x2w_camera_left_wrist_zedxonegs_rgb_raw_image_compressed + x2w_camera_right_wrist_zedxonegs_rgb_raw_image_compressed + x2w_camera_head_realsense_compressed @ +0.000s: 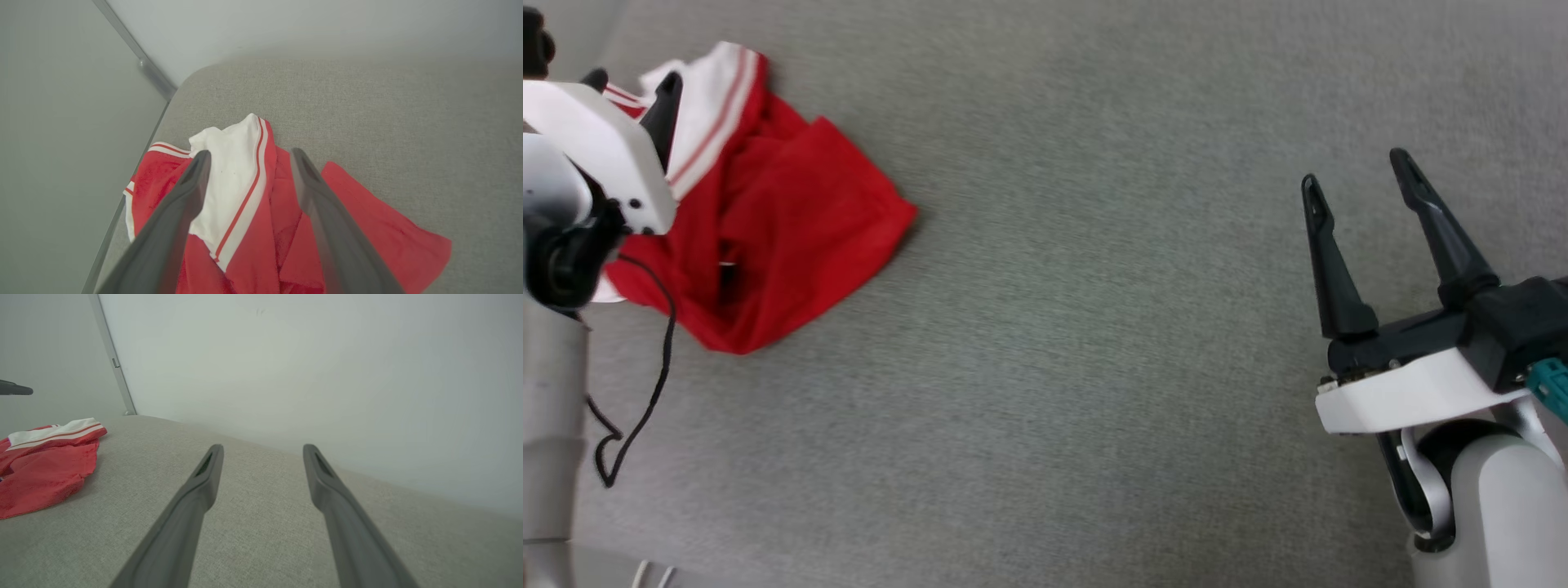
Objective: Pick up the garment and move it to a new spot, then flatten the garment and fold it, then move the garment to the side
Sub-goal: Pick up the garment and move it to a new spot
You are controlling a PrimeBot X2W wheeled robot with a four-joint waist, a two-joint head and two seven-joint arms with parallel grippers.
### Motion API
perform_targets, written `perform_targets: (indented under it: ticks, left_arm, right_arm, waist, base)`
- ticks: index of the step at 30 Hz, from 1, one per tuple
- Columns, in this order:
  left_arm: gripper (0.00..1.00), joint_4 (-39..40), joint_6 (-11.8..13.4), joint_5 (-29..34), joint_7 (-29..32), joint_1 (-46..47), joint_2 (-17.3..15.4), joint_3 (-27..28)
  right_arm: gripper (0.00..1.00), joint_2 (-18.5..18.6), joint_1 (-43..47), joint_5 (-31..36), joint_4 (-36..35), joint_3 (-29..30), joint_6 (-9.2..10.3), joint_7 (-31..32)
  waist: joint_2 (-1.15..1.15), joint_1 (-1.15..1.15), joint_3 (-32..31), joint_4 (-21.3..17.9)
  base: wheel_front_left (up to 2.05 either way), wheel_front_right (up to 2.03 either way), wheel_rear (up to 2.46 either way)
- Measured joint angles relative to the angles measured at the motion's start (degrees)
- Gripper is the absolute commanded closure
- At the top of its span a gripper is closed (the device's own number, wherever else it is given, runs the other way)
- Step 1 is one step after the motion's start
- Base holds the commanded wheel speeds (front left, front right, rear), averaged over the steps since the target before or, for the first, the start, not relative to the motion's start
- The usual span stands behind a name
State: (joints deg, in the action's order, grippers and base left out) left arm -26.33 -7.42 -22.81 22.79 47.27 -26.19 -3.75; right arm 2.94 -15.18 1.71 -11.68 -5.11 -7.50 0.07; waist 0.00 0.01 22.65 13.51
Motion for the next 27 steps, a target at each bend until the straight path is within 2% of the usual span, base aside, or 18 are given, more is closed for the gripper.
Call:
perform_targets:
  ticks: [6,13,14,16,21,22,27]
  left_arm:
    - [0.0,-6.68,-0.07,-7.45,11.15,0.38,-6.59,-2.52]
    - [0.0,-14.13,0.26,-12.25,17.66,0.66,-8.29,-1.41]
    - [0.45,-14.91,0.62,-12.69,18.46,1.1,-8.09,-1.23]
    - [1.0,-15.85,0.99,-13.63,18.75,1.7,-7.75,-0.68]
    - [1.0,-17.42,2.01,-11.7,12.74,1.7,-7.1,-1.34]
    - [1.0,-17.85,1.94,-10.18,7.2,1.65,-6.48,-2.02]
    - [1.0,-17.53,1.79,-7.36,-4.15,2.53,-6.67,-2.79]
  right_arm:
    - [0.0,0.01,-2.6,0.03,0.0,-0.32,0.0,-1.23]
    - [0.0,0.01,-3.48,0.03,0.26,0.04,0.0,-1.83]
    - [0.0,0.01,-3.52,0.03,0.34,0.07,0.0,-1.83]
    - [0.0,0.01,-3.55,0.03,0.52,0.03,0.0,-1.85]
    - [0.0,0.0,-3.64,-0.15,1.04,-0.04,0.0,-2.04]
    - [0.0,0.0,-3.53,-0.33,1.65,-0.02,0.0,-2.13]
    - [0.0,0.0,-2.53,-1.68,2.88,0.2,0.0,-2.85]
  waist:
    - [0.0,0.0,5.58,-4.78]
    - [0.0,-0.01,9.18,-8.1]
    - [0.0,-0.01,9.36,-8.24]
    - [0.0,-0.01,9.36,-8.23]
    - [0.0,-0.01,8.29,-7.85]
    - [0.0,0.0,6.94,-7.61]
    - [0.0,-0.01,3.52,-7.3]
  base:
    - [0.0,0.0,0.0]
    - [0.0,0.0,0.0]
    - [0.0,0.0,0.0]
    - [0.0,0.0,0.0]
    - [0.0,0.0,0.0]
    - [0.0,0.0,0.0]
    - [0.0,0.0,0.0]
